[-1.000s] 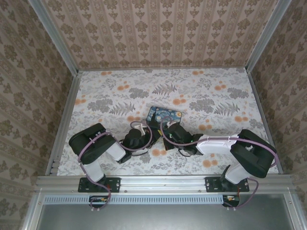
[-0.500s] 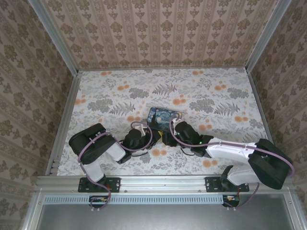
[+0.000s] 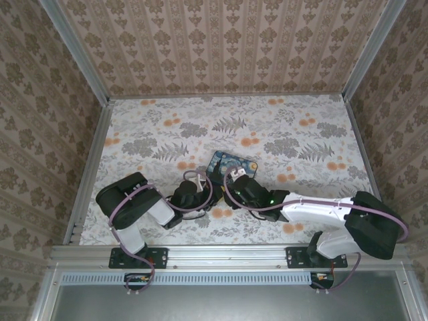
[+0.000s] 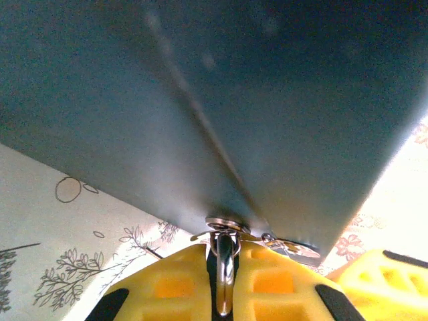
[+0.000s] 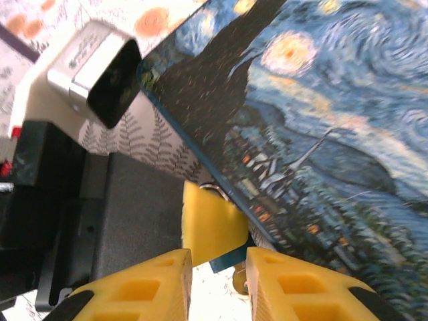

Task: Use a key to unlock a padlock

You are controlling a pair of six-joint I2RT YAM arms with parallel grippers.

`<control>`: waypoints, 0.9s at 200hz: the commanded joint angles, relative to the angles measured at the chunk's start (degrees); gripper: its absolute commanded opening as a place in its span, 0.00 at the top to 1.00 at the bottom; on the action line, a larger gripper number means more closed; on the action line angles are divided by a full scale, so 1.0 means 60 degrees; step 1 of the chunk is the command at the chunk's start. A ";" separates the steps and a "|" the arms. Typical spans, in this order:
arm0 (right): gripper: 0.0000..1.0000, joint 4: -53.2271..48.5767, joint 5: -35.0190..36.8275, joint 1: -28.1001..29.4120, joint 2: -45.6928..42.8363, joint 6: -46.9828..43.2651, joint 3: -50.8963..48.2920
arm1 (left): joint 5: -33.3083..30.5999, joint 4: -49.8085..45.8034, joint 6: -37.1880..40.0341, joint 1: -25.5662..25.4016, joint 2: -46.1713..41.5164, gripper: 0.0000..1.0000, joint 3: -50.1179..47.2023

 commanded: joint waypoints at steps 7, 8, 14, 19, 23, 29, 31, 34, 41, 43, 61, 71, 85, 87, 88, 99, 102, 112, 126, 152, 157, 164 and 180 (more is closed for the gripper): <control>0.71 -0.0453 0.0674 0.0177 0.0206 -0.0205 0.0184 | 0.0274 -0.0481 0.0169 0.0077 -0.0261 1.00 -0.0042; 0.71 -0.0447 0.0677 0.0178 0.0206 -0.0200 0.0173 | 0.0275 -0.0482 0.0173 0.0083 -0.0263 1.00 -0.0042; 0.71 -0.0359 0.0655 0.0179 0.0206 -0.0134 0.0106 | 0.0275 -0.0555 0.0201 0.0088 -0.0325 1.00 -0.0042; 0.71 -0.0293 0.0663 0.0188 0.0206 -0.0073 0.0033 | 0.0275 -0.0595 0.0222 0.0105 -0.0366 1.00 -0.0042; 0.71 -0.0247 0.0678 0.0180 0.0206 -0.0032 -0.0002 | 0.0275 -0.0634 0.0257 0.0104 -0.0400 1.00 -0.0042; 0.71 -0.0173 0.0691 0.0168 0.0206 0.0018 -0.0080 | 0.0275 -0.0704 0.0292 0.0125 -0.0448 1.00 -0.0042; 0.71 -0.0152 0.0703 0.0165 0.0206 0.0042 -0.0108 | 0.0283 -0.0726 0.0301 0.0130 -0.0472 1.00 -0.0042; 0.71 -0.0127 0.0703 0.0165 0.0206 0.0058 -0.0133 | 0.0289 -0.0771 0.0316 0.0128 -0.0503 1.00 -0.0042; 0.70 -0.0099 0.0699 0.0134 0.0206 0.0095 -0.0185 | 0.0304 -0.0844 0.0380 0.0137 -0.0567 1.00 -0.0022; 0.69 -0.0092 0.0695 0.0116 0.0206 0.0104 -0.0189 | 0.0312 -0.0878 0.0411 0.0145 -0.0578 1.00 -0.0026; 0.65 0.0045 0.0511 -0.0052 0.0206 0.0213 -0.0311 | 0.0374 -0.1162 0.0607 0.0173 -0.0737 1.00 -0.0027; 0.62 0.0234 0.0214 -0.0257 0.0206 0.0318 -0.0433 | 0.0421 -0.1405 0.0768 0.0177 -0.0852 0.99 -0.0013; 0.58 0.0634 -0.0255 -0.0593 0.0206 0.0507 -0.0647 | 0.0425 -0.1826 0.1048 0.0178 -0.1041 0.90 -0.0027; 0.58 0.0699 -0.0353 -0.0677 0.0206 0.0548 -0.0689 | 0.0422 -0.1874 0.1084 0.0177 -0.1085 0.88 -0.0027; 0.58 0.0737 -0.0393 -0.0703 0.0206 0.0564 -0.0710 | 0.0422 -0.1897 0.1107 0.0177 -0.1100 0.88 -0.0035; 0.56 0.1203 -0.0876 -0.1110 0.0206 0.0735 -0.0918 | 0.0408 -0.2259 0.1317 0.0178 -0.1326 0.78 -0.0055; 0.56 0.1324 -0.0989 -0.1231 0.0206 0.0772 -0.0969 | 0.0400 -0.2361 0.1371 0.0180 -0.1377 0.75 -0.0067; 0.56 0.1632 -0.1322 -0.1501 0.0206 0.0905 -0.1060 | 0.0351 -0.2679 0.1581 0.0182 -0.1683 0.68 -0.0088; 0.55 0.1937 -0.1605 -0.1782 0.0437 0.1024 -0.1077 | 0.0224 -0.3420 0.1884 0.0178 -0.2275 0.59 -0.0111; 0.54 0.2472 -0.2088 -0.2223 0.0706 0.1301 -0.1009 | -0.0104 -0.5555 0.2611 0.0206 -0.3957 0.46 0.0064; 0.54 0.2573 -0.2164 -0.2298 0.0775 0.1345 -0.0983 | -0.0193 -0.6049 0.2802 0.0206 -0.4336 0.44 0.0147; 0.54 0.2715 -0.2256 -0.2415 0.0874 0.1425 -0.0941 | -0.0341 -0.6869 0.3077 0.0221 -0.4883 0.41 0.0285; 0.54 0.3078 -0.2474 -0.2622 0.1106 0.1606 -0.0920 | -0.0723 -0.8620 0.3742 0.0278 -0.6074 0.35 0.0658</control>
